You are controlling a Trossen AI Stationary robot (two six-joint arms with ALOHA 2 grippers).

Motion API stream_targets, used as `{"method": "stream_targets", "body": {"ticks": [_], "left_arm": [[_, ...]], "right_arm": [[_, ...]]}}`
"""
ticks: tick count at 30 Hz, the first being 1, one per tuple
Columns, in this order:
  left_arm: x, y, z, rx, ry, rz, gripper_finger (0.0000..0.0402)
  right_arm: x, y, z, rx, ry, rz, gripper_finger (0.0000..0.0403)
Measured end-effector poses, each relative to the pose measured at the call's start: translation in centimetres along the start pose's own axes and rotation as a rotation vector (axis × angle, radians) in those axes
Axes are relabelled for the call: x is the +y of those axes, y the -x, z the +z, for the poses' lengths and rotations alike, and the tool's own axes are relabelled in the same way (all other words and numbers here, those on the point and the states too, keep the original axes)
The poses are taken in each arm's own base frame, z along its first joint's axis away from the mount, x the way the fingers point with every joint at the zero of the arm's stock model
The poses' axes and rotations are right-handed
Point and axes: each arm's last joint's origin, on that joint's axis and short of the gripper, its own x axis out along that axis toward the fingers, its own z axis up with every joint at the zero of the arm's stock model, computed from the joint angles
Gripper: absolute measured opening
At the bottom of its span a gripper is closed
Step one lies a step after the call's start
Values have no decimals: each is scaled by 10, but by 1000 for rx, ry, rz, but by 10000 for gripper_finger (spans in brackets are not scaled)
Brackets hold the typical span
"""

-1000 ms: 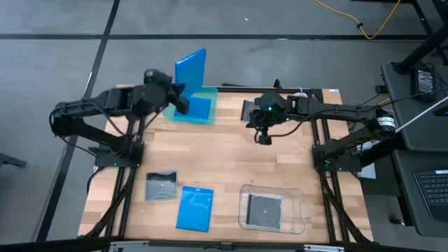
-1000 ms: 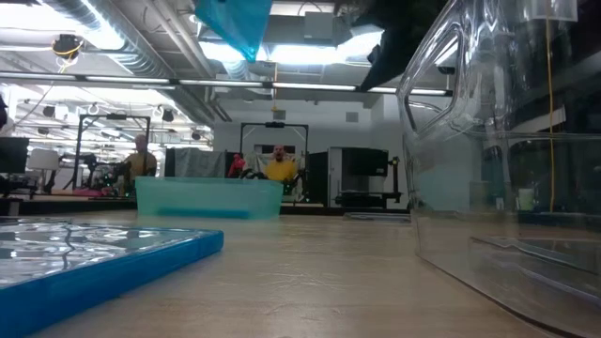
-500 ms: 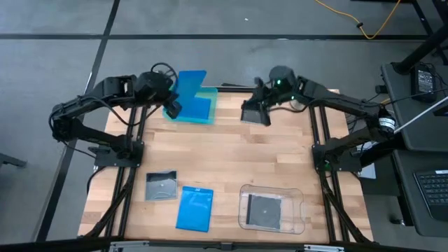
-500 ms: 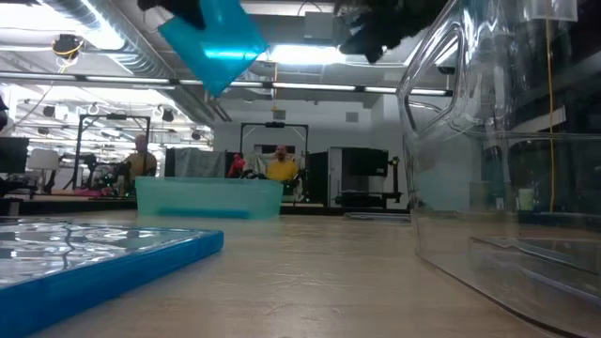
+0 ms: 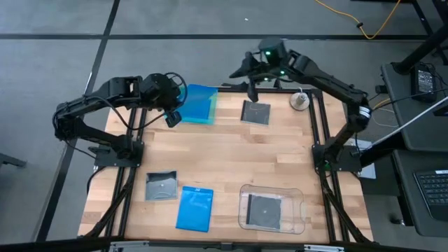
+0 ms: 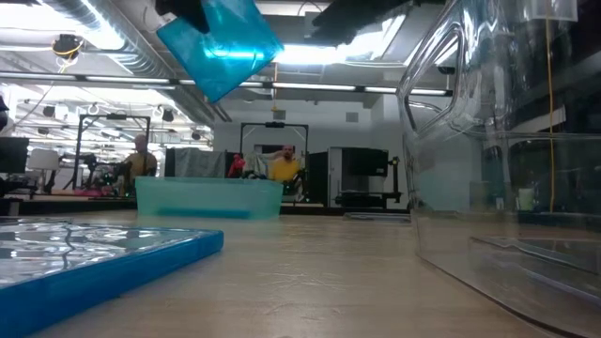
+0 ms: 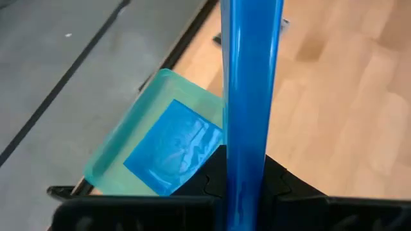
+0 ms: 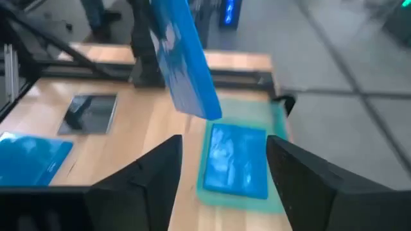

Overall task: Pick & place jewel cases by type
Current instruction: Put the top dark blue CD case into the light blue bin

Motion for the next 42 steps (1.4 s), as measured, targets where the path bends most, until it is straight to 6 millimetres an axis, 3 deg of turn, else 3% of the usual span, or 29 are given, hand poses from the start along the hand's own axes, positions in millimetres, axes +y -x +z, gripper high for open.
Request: {"method": "stream_targets", "body": {"ticks": [10,17,26,30,37,42], "left_arm": [[2,-6,1,41,-28,-85,18],[-2,-24,7,82,-63,-102,18],[-11,-50,22,49,-71,-177,18],[-12,-53,23,59,-66,-180,19],[-11,-52,23,56,-38,-147,53],[-7,-38,19,110,-44,-136,68]], "right_arm": [[0,-44,2,29,-4,117,232],[7,-59,6,18,8,157,232],[8,-79,-6,52,-74,254,228],[13,-81,-5,60,-70,270,193],[13,-81,-5,63,-93,269,50],[13,-81,-5,75,-103,241,51]]}}
